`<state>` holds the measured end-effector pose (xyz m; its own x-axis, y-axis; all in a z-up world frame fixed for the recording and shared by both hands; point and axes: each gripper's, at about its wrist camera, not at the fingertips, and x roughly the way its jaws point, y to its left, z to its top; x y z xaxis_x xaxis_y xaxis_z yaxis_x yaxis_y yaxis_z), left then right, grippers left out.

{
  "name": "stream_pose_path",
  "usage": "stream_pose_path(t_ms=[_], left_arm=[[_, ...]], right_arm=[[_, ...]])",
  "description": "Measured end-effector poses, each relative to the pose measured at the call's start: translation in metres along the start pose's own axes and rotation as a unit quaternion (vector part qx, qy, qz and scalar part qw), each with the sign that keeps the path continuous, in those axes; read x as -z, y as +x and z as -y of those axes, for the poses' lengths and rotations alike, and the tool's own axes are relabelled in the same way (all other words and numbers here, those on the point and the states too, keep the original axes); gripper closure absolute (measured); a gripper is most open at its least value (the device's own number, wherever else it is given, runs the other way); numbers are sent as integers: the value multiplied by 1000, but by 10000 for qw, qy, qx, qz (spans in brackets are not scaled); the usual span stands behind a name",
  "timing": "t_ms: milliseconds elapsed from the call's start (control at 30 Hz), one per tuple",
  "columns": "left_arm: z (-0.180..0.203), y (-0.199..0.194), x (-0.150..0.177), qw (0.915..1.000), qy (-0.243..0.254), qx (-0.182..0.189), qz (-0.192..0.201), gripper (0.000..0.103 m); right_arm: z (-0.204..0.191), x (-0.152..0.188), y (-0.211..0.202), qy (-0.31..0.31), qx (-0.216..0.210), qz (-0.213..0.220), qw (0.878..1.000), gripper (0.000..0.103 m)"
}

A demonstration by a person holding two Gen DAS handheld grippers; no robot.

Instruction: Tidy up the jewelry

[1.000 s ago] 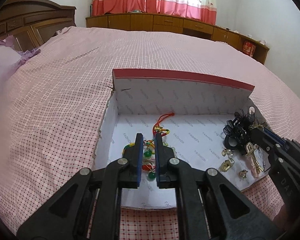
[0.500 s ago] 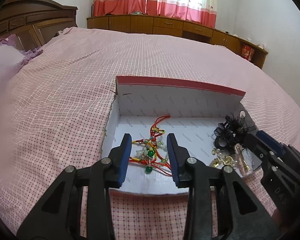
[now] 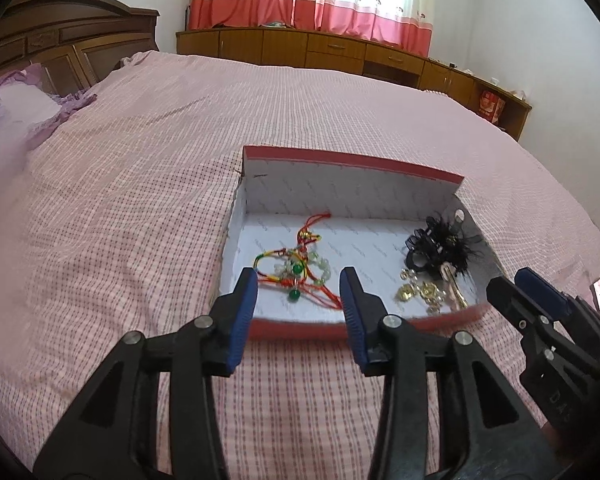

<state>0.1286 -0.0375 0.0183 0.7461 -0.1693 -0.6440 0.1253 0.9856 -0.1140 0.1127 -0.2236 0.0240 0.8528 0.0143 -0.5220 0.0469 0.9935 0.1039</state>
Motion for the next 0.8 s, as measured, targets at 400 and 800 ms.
stream_pose_path(t_ms=[400, 800], left_arm=[[7, -27, 24, 9998, 101, -57, -175, 63], [13, -37, 40, 9993, 213, -119, -277, 62]], right_arm=[[-7, 22, -35, -1, 15, -218, 9998, 48], [-7, 33, -49, 42, 24, -314, 9995, 47]])
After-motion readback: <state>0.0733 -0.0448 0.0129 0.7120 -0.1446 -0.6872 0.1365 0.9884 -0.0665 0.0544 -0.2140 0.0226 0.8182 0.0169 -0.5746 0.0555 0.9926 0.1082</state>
